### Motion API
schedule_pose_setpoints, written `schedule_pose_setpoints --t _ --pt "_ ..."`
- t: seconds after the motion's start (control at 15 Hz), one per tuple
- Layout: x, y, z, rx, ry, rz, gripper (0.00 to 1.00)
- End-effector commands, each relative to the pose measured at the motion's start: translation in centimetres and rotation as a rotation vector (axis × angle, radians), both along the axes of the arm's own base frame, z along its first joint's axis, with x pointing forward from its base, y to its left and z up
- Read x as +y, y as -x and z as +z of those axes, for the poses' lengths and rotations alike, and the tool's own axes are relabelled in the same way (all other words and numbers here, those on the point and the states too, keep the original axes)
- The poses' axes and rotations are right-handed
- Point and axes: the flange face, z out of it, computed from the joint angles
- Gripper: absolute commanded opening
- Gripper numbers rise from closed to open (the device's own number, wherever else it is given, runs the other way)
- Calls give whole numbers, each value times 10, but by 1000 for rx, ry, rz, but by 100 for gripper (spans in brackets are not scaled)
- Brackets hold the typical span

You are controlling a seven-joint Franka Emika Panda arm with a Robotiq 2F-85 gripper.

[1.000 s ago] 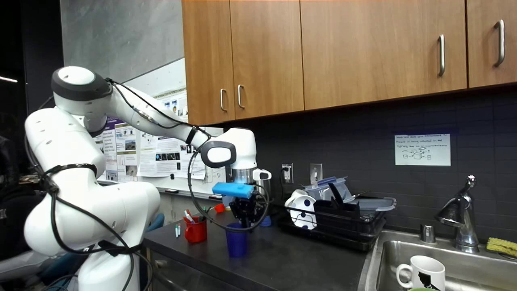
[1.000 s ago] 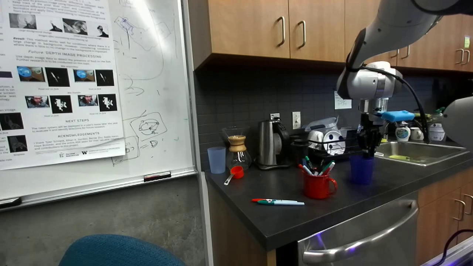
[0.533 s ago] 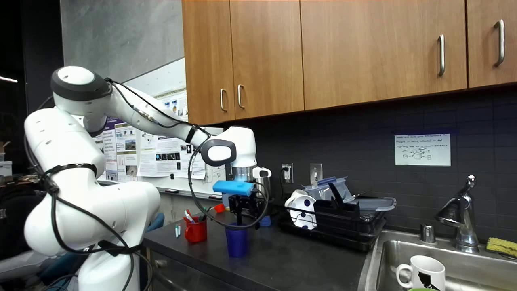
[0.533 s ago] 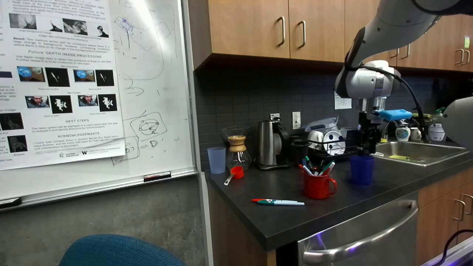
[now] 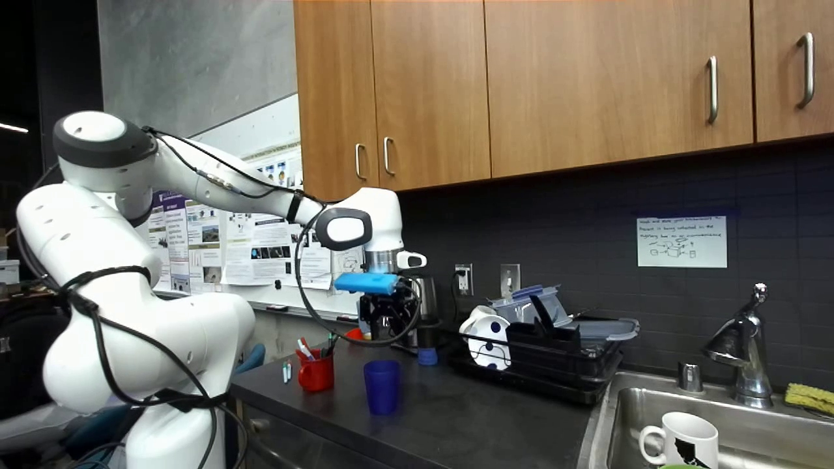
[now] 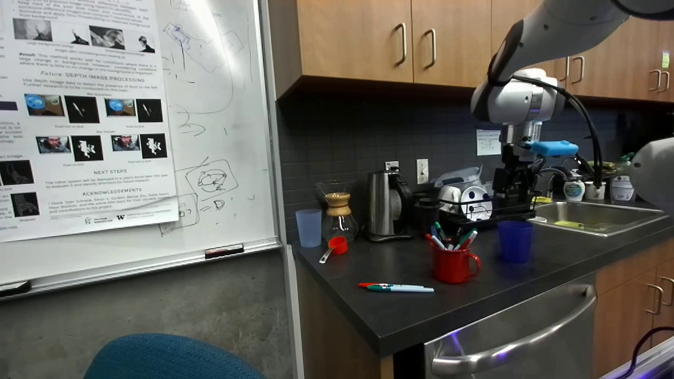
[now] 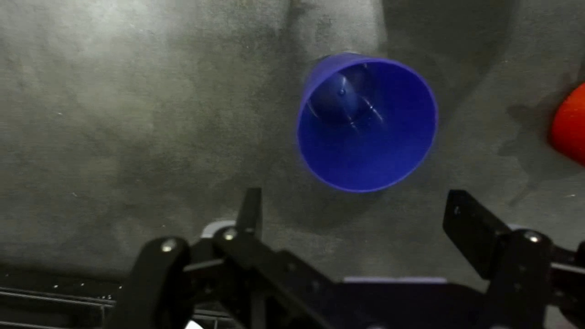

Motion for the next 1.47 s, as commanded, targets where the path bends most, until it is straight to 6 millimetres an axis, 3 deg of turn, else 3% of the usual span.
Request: schedule_pose_setpoints --t 0.0,0.27,0.53,1.13,1.4 --pt "13 10 33 -16 27 -4 100" --pt "34 20 57 -1 16 89 100" --pt "70 23 61 43 4 180 100" --pt "161 23 24 159 4 354 100" --pt "182 36 13 194 16 408 100"
